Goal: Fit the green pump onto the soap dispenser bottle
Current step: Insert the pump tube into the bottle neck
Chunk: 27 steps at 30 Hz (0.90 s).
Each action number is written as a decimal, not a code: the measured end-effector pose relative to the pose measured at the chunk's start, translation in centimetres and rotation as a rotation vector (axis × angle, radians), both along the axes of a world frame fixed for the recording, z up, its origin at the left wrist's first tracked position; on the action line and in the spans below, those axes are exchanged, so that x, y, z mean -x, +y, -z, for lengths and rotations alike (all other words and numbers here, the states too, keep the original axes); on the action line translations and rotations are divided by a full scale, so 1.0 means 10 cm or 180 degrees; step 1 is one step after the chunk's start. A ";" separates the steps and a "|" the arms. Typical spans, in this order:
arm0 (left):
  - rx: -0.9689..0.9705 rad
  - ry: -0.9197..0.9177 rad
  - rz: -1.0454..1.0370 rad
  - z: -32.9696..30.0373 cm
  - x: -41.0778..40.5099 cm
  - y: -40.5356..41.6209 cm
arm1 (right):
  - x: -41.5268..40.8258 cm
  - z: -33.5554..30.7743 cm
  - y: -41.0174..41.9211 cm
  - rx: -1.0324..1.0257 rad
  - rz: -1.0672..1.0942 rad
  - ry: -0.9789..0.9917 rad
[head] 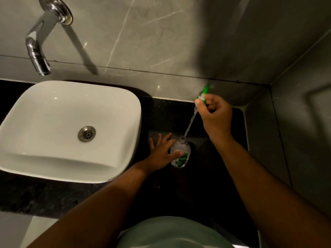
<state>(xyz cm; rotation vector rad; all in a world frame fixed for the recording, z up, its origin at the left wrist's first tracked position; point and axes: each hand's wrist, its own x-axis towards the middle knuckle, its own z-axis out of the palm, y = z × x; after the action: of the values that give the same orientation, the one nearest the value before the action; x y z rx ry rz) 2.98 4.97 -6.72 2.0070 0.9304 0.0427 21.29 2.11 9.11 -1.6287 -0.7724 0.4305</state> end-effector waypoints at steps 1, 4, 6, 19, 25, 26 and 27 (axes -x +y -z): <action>0.0006 0.0017 0.0006 -0.01 0.00 0.00 | 0.02 0.05 -0.02 0.0035 -0.0012 -0.0035; -0.0005 0.0044 0.0017 -0.05 -0.02 -0.01 | 0.07 0.17 -0.07 0.0151 -0.0100 -0.0131; -0.0040 0.0066 0.0013 -0.08 -0.02 0.00 | 0.13 0.27 -0.12 0.0280 -0.0172 -0.0127; -0.0106 0.0152 0.0023 -0.21 -0.05 0.00 | 0.35 0.81 -0.48 0.1130 -0.0797 0.0138; -0.0154 0.0201 -0.0012 -0.22 -0.04 -0.03 | 0.32 0.77 -0.45 0.1079 -0.0911 0.0384; -0.0182 0.0184 -0.0012 -0.21 -0.03 -0.03 | 0.32 0.75 -0.44 0.1085 -0.0870 0.0397; -0.0202 0.0150 -0.0003 -0.20 -0.02 -0.03 | 0.32 0.75 -0.43 0.1120 -0.0796 0.0368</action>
<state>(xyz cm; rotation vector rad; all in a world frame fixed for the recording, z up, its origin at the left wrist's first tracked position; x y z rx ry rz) 3.22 4.67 -4.73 2.0737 0.9707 0.0260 18.04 -2.15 1.64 -1.8176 -0.8502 0.8717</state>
